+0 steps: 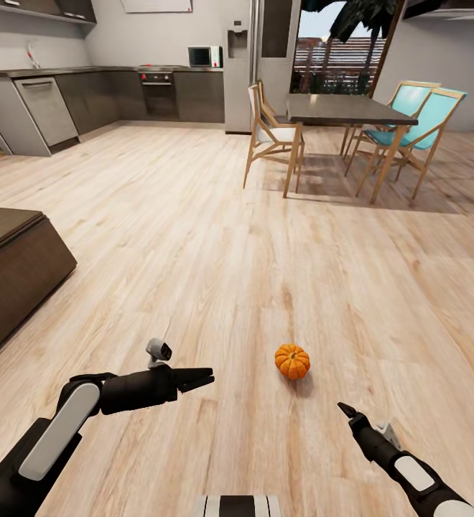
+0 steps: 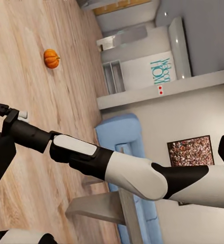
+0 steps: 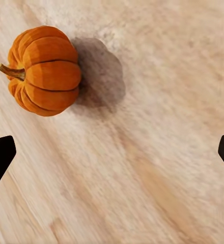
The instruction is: Place each of the two pumpkins and all three candles from the living room inside a cabinet in the living room (use any cabinet), then make sure every cabinet is closed, and position the cauldron so it is next to a table in the living room.
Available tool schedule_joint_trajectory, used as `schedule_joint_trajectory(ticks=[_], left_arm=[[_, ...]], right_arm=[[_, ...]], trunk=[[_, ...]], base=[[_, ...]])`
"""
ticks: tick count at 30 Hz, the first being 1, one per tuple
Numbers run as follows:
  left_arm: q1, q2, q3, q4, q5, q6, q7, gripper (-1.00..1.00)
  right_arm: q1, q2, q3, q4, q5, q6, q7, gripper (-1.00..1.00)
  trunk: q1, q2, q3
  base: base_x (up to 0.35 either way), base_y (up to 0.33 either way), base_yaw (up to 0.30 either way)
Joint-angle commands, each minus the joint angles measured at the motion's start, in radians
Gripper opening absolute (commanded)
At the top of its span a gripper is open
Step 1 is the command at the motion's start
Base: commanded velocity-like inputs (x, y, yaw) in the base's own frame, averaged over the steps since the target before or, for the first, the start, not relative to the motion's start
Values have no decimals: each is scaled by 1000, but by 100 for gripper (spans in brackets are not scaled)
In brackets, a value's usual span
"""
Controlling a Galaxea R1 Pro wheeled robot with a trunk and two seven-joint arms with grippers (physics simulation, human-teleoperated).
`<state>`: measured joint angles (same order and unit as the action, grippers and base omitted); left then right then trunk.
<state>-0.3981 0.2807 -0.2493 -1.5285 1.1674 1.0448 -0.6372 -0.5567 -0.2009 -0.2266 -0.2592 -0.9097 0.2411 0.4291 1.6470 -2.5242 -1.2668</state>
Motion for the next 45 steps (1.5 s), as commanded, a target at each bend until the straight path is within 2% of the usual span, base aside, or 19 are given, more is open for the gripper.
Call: schedule_joint_trajectory(ticks=[1,20,30,40,45], left_arm=[[-1,0,-1,0,-2,2,-4,100],[-1,1,1,1,-2,2,-4,100],[-1,2,6,1,-2,2,-5,100],[-1,1,7,1,-2,2,-5,100],[-1,-3,5,1,-2,2,-4,100]], right_arm=[[0,0,-5,0,-7,9,2,100],[0,0,-5,2,-8,9,-3,100],[-1,0,-6,2,-8,10,-10,100],[0,4,-7,-4,-9,10,1,100],[-1,4,-9,-4,-18,12,-3,100]], trunk=[[0,0,-1],[0,0,-1],[0,0,-1],[5,-3,-39],[5,-3,-39]], base=[[252,0,0],[321,0,0],[67,0,0],[2,0,0],[0,0,0]])
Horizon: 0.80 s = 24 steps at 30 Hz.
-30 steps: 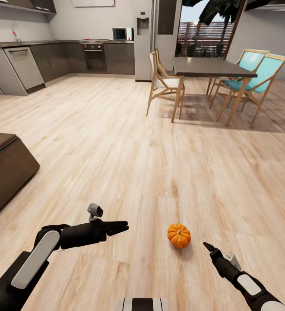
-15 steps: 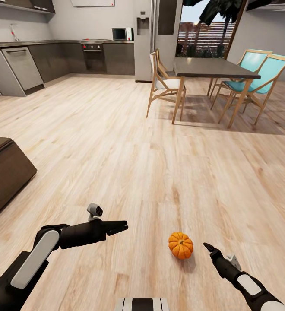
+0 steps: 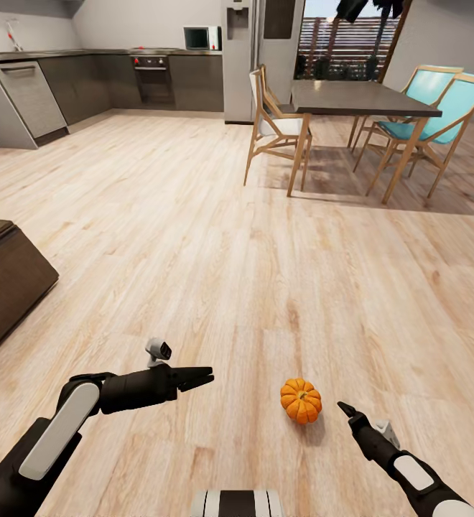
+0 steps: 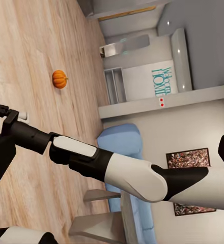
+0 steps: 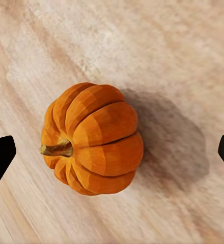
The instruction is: Place each of the two pumpkins and all three candles from the living room inside a cabinet in the living room (use any cabinet), then make sure every cabinet is closed, and position the cauldron so it is next to a table in the living room.
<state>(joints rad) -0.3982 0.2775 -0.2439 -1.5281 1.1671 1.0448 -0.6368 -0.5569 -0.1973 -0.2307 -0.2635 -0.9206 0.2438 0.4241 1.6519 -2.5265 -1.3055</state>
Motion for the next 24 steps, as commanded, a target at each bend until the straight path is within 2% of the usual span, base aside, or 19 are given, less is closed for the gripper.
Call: schedule_joint_trajectory(ticks=[1,6,13,18,24], left_arm=[[-1,0,-1,1,-2,2,-4,100],[-1,-2,-3,2,-3,2,-4,100],[-1,-3,-4,2,-3,2,-3,100],[-1,-3,-3,2,-3,2,-3,100],[-1,-3,-1,2,-3,2,-3,100]], right_arm=[[0,1,-6,0,-8,9,2,100],[-1,3,-4,1,-7,9,-6,100],[-1,6,-7,3,-10,61,-54,100],[-2,8,-8,1,-10,78,-61,100],[-21,23,-5,0,-9,85,-61,100]], trunk=[[0,0,-1],[2,-1,-16],[2,-1,-16],[2,-1,-16],[4,-3,-39]], base=[[0,0,0],[0,0,0],[0,0,0],[0,0,0],[0,0,0]])
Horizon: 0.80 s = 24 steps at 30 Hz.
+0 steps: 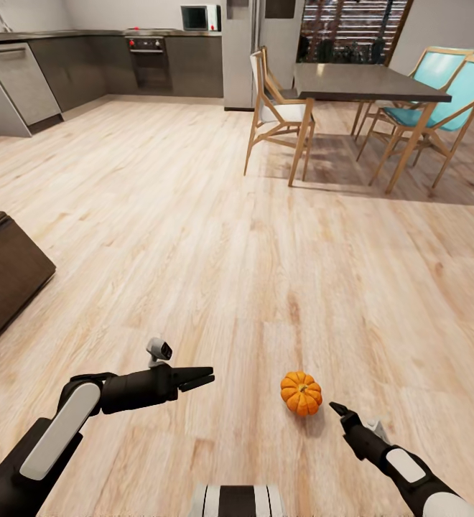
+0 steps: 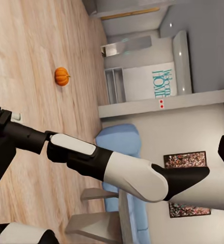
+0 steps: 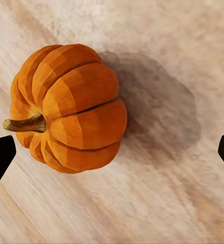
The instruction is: Place each of the two pumpkins and all three candles from the living room inside a cabinet in the living room (use any cabinet), then make sure every cabinet is closed, and position the cauldron so it is next to a table in the living room.
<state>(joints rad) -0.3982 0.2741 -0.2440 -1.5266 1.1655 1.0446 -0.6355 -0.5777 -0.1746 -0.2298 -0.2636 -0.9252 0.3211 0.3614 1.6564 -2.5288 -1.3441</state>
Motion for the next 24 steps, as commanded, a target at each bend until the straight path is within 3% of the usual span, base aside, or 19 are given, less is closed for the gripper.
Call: schedule_joint_trajectory(ticks=[1,6,10,24], left_arm=[[-1,1,0,0,-1,3,-4,100],[-1,1,-2,0,-1,3,-4,100],[-1,1,-3,0,-1,3,-5,100],[-1,1,-3,0,-1,3,-5,100]], right_arm=[[-2,1,-5,0,-5,8,1,100],[-13,3,-4,0,-1,10,-2,100],[-17,4,-5,0,2,8,1,100],[-19,11,-2,0,3,12,56,100]], trunk=[[0,-1,-5],[2,-2,-24],[2,-2,-24],[9,-5,-78]], base=[[0,0,0],[0,0,0],[0,0,0],[0,0,0]])
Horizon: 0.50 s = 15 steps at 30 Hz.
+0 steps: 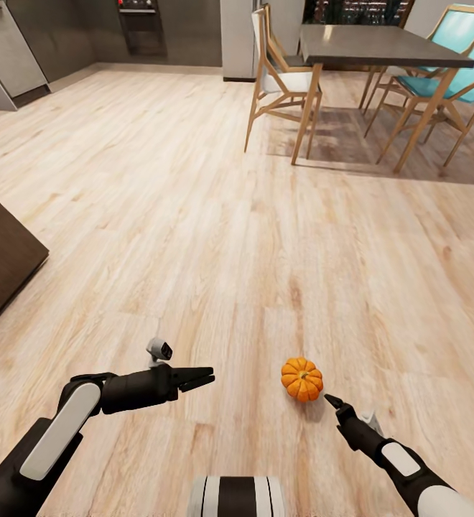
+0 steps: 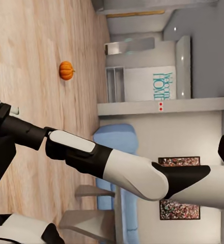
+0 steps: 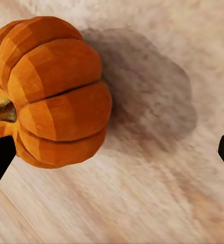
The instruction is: Place each of the two pumpkins and all three candles from the living room inside a cabinet in the living room (use any cabinet), then make sure every cabinet is closed, and position the cauldron so it is next to a table in the living room.
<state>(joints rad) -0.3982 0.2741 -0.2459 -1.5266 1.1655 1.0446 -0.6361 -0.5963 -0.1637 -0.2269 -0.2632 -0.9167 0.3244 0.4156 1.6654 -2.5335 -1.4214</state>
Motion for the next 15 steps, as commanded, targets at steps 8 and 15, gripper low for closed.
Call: schedule_joint_trajectory(ticks=[8,15], left_arm=[[-1,1,-2,0,-1,3,-4,100],[-1,0,-3,0,-1,3,-4,100]], right_arm=[[0,2,-5,0,-5,8,9,100],[0,4,-5,-1,-5,8,10,100]], trunk=[[3,-2,-32],[5,-3,-43]], base=[[0,0,0],[0,0,0]])
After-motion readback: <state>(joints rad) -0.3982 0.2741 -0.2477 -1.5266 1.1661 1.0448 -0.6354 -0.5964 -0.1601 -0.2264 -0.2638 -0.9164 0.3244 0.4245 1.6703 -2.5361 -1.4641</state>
